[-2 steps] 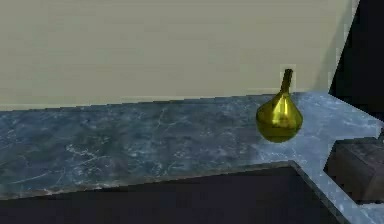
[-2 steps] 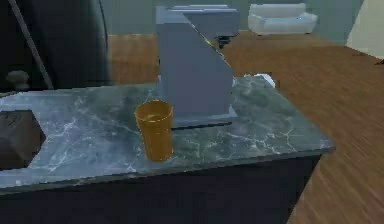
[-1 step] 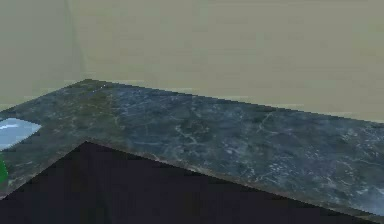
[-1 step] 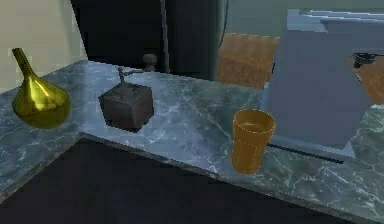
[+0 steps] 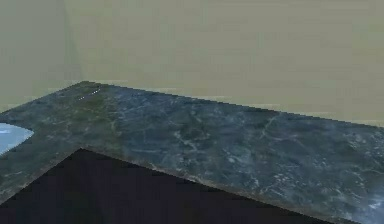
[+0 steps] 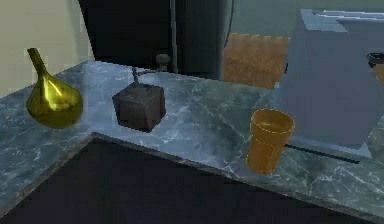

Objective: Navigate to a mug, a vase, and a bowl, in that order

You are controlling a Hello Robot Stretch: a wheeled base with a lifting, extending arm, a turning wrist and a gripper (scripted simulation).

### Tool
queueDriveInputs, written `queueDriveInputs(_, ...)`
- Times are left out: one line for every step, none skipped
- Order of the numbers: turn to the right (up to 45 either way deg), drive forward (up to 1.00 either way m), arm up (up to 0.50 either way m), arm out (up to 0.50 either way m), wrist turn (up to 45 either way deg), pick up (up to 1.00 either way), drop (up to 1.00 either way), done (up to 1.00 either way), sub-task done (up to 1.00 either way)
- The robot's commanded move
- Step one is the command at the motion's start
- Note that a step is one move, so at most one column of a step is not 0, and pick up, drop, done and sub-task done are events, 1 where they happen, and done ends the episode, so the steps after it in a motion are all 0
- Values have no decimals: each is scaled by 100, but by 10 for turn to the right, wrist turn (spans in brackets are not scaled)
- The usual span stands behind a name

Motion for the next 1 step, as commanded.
queueDriveInputs(450,0,0,0,0,0,0,0,0)
